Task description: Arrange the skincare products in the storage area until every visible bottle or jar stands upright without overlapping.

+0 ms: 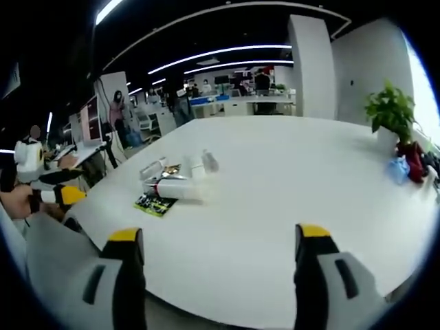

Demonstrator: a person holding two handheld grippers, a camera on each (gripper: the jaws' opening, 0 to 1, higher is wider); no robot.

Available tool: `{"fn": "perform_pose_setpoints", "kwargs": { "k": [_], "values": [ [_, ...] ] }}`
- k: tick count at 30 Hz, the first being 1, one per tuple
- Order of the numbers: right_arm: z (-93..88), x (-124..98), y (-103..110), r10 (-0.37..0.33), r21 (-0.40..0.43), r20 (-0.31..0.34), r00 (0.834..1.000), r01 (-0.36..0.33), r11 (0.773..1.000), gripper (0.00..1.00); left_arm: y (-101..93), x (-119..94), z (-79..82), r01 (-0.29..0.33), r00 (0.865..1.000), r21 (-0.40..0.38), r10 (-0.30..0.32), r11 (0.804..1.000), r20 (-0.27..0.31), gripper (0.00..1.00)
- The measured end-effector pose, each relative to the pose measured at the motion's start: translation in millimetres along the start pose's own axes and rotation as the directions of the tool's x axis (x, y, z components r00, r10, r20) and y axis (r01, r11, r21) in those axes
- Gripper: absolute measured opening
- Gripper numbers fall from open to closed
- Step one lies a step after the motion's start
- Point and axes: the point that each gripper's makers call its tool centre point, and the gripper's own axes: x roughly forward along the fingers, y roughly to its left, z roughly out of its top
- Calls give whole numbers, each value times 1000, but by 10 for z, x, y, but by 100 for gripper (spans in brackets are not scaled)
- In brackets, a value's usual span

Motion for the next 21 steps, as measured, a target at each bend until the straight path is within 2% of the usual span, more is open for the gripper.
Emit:
{"fn": "perform_pose_setpoints", "kwargs": {
  "k": [3, 7, 16, 21],
  "values": [
    [-4, 55, -6, 5, -19, -10, 1000, -5, 1000, 90, 29, -4, 6, -4, 1000, -27, 4, 1000, 4, 92],
    [50, 110, -13, 10, -35, -7, 1000, -11, 999, 87, 12, -2, -11, 0, 1000, -26, 0, 1000, -4, 92],
    [285, 324, -7, 49, -130, -1, 999, -49, 990, 83, -16, 8, -14, 15, 1000, -19, -15, 1000, -7, 91],
    [441, 495, 3, 80, -192, -4, 997, -80, 978, 80, 15, 8, 0, 14, 1000, -49, -14, 999, 0, 90]
  ]
}}
